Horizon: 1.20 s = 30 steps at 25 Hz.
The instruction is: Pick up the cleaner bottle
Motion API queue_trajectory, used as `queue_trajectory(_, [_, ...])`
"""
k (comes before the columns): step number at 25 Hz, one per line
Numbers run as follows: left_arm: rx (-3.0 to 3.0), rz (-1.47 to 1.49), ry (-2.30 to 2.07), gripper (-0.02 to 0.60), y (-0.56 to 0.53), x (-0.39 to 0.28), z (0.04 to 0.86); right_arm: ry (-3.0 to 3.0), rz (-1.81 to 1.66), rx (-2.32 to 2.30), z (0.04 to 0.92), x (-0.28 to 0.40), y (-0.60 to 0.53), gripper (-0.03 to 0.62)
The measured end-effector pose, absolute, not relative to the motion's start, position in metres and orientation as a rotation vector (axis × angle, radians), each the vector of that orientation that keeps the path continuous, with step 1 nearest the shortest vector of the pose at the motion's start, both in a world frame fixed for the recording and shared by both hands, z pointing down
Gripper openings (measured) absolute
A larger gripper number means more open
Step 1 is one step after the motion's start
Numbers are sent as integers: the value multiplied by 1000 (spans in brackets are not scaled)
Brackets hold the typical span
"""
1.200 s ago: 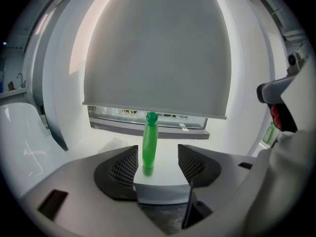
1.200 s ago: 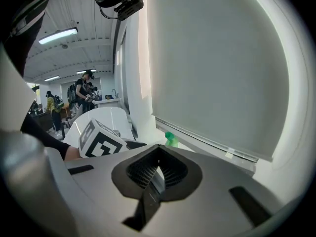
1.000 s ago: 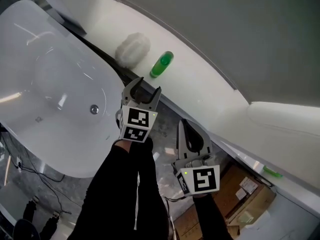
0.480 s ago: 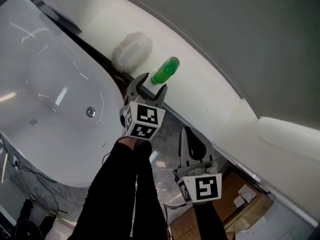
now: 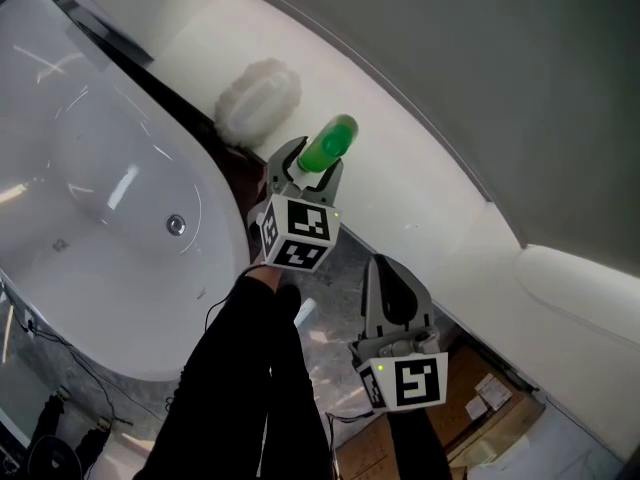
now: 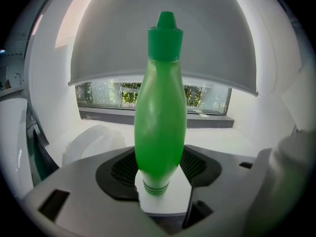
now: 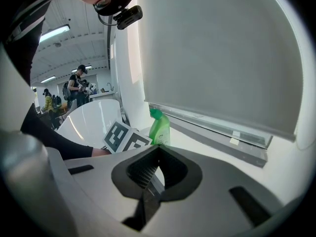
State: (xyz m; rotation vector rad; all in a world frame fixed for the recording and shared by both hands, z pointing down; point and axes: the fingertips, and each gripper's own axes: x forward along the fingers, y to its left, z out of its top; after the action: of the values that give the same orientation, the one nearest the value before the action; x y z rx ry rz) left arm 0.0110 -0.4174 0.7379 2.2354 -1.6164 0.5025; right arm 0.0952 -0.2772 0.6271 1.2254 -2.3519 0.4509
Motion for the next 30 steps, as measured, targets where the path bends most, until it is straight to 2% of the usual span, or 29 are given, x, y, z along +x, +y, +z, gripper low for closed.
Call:
queue_trajectory(3, [2244,502,-1635,251,-421,12,740,-2347,451,1232,630,99,-279,5])
queue_trajectory(5, [2249,502,-1658,207,-423,11,739,-2346,452,1234,631,101,-279,5])
queue_trajectory(18, [2302,493,-1667,190,-418,10,731,-2357,425,1215,634,95,-278,5])
queue_trajectory(30, [2338,465,-1650,190,-389,14,666,-2384,366,1224,583,94,-275,5])
